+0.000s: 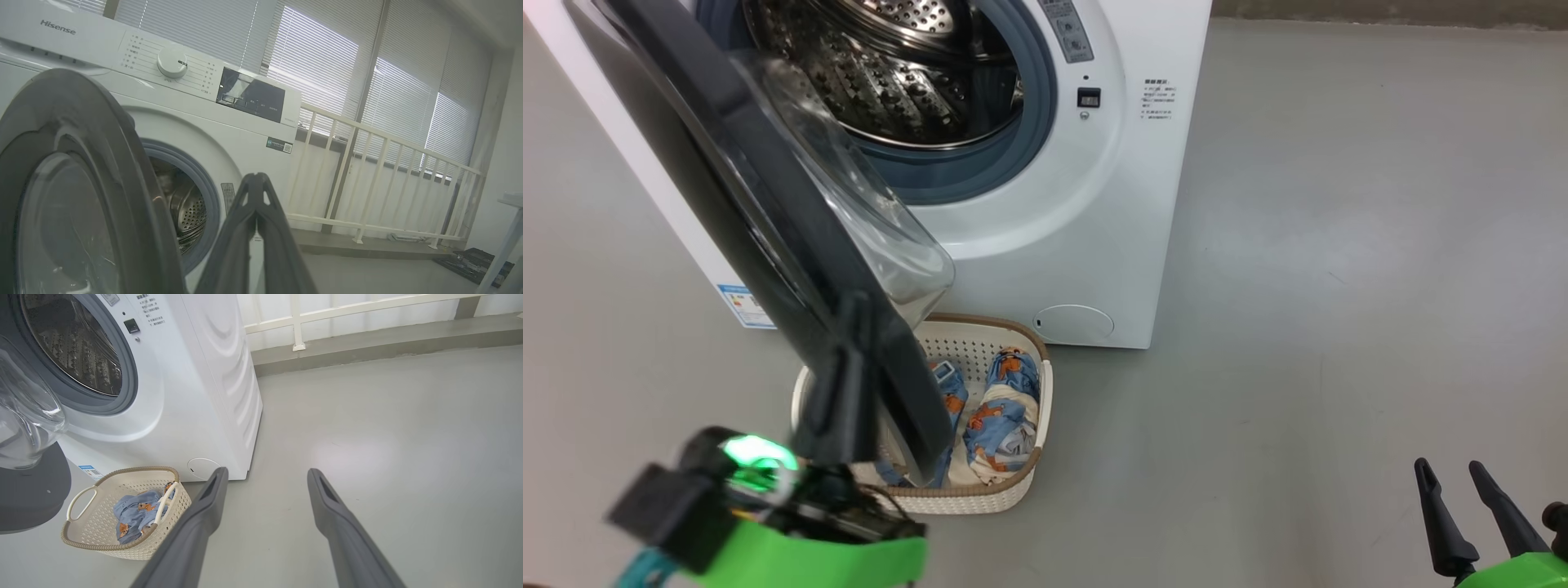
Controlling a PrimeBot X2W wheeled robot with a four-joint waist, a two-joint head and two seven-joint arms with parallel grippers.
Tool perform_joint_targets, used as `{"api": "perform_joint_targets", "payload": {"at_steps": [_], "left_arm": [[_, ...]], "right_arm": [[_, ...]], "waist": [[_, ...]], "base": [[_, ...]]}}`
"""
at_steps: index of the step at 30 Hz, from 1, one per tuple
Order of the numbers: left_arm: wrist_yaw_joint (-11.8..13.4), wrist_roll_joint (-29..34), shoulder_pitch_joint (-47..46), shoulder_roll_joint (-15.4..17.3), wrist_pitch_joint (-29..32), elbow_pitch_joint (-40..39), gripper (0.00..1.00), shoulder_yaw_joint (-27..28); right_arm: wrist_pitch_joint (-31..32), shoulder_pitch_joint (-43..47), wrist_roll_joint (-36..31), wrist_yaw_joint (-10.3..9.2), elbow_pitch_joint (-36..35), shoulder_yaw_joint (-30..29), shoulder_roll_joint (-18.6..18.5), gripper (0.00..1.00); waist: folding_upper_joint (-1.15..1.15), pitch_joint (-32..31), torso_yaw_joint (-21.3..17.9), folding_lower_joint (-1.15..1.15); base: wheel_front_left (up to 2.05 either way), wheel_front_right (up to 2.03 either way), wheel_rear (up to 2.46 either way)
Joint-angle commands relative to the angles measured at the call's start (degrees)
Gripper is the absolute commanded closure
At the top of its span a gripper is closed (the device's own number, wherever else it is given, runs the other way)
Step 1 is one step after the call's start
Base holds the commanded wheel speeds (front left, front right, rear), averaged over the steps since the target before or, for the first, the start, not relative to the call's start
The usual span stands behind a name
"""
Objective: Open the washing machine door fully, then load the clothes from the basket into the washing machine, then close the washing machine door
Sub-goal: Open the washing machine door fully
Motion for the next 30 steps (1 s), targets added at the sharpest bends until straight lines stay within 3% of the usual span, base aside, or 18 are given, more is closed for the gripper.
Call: {"api": "perform_joint_targets", "payload": {"at_steps": [1,6,10,19,30], "left_arm": [[-0.1,-0.6,-2.0,0.4,-0.1,-0.7,1.00,1.3],[-0.1,-3.3,-2.7,0.2,0.6,6.1,1.00,-5.4],[-0.1,-5.4,-3.7,0.1,0.4,13.4,1.00,-7.7],[-0.1,-8.2,-7.9,0.1,-0.2,27.9,1.00,-6.7],[-0.1,-8.3,-9.2,0.1,-0.3,30.0,1.00,-4.0]], "right_arm": [[-0.7,0.3,-0.5,0.17,-1.4,1.2,-1.2,0.00],[-0.7,0.0,-0.5,0.17,-1.3,1.6,-1.0,0.00],[-0.7,-0.4,-0.4,0.17,-1.3,1.8,-0.9,0.00],[-0.7,-0.5,-0.3,0.17,-1.5,1.9,-0.9,0.00],[-0.7,-0.5,-0.7,0.17,-2.2,1.0,-1.2,0.00]], "waist": [[0.00,0.0,-0.1,0.00],[0.00,0.2,-0.6,0.00],[0.00,0.5,-1.0,0.00],[0.00,0.9,-1.2,0.00],[0.00,1.4,-0.5,0.00]], "base": [[0.00,0.00,0.00],[0.00,0.00,0.00],[0.00,0.00,0.00],[0.00,0.00,0.00],[0.00,0.00,0.00]]}}
